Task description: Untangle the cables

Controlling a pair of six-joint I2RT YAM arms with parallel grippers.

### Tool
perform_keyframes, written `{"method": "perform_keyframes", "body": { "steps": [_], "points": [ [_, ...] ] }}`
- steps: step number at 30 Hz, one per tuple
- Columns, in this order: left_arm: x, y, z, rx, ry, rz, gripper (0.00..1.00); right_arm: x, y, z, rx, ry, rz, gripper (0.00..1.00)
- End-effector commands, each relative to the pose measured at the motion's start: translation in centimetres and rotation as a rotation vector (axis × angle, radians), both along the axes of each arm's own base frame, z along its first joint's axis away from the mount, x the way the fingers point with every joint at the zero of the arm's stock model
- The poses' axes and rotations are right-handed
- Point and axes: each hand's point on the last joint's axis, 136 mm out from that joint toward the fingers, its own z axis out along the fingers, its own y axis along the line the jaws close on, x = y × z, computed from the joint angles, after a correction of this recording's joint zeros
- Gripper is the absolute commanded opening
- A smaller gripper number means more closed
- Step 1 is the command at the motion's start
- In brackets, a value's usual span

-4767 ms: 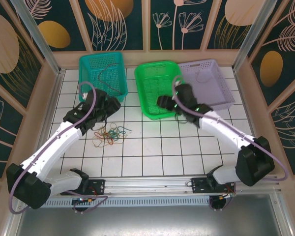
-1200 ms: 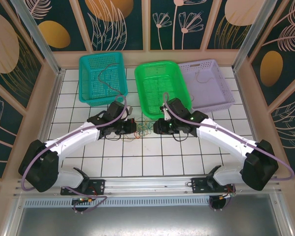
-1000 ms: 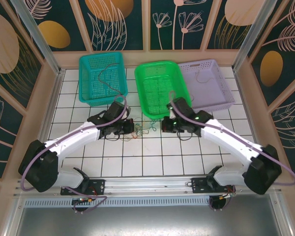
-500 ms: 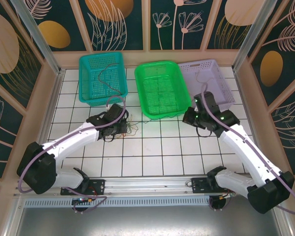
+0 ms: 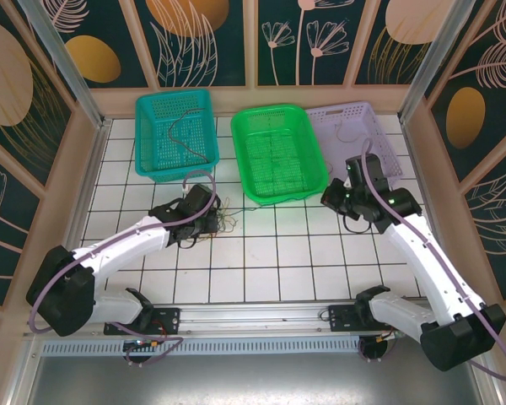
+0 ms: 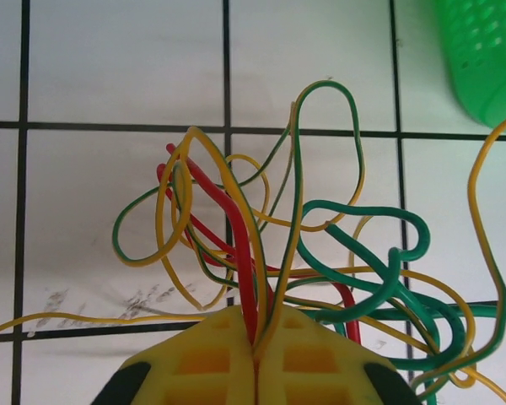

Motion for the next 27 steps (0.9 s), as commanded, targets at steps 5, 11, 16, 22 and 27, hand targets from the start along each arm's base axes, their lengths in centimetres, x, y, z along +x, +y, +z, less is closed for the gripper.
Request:
{"method": "perform_keyframes", "body": {
  "steps": [5,11,16,22,27],
  "points": [
    [-2.3,4.8,-3.1,0.192,0.121,0.077,0.23,-3.2,7.4,-4.0,0.182,0.125,0.216,0.00],
    [-1.3,2.4,0.1,0.039,0.109,0.131,0.52,-4.7,8.1,-6.8,0.160,0.214,0.251,0.00],
    [-1.0,-0.9,4.0,-0.210,0.153,0.226,0.56,-4.4,8.0,-7.7,0.129,0.225,0.260,0.00],
    [-4.3,-2.7,2.9,-0.330,0.320,0.241,0.58,-4.1,8.0,-8.1,0.125,0.218,0.252,0.00],
    [-5.7,-3.0,0.3,-0.438,0.380,0.359,0.67,-4.3,8.0,-8.3,0.128,0.222,0.251,0.00]
  ]
}}
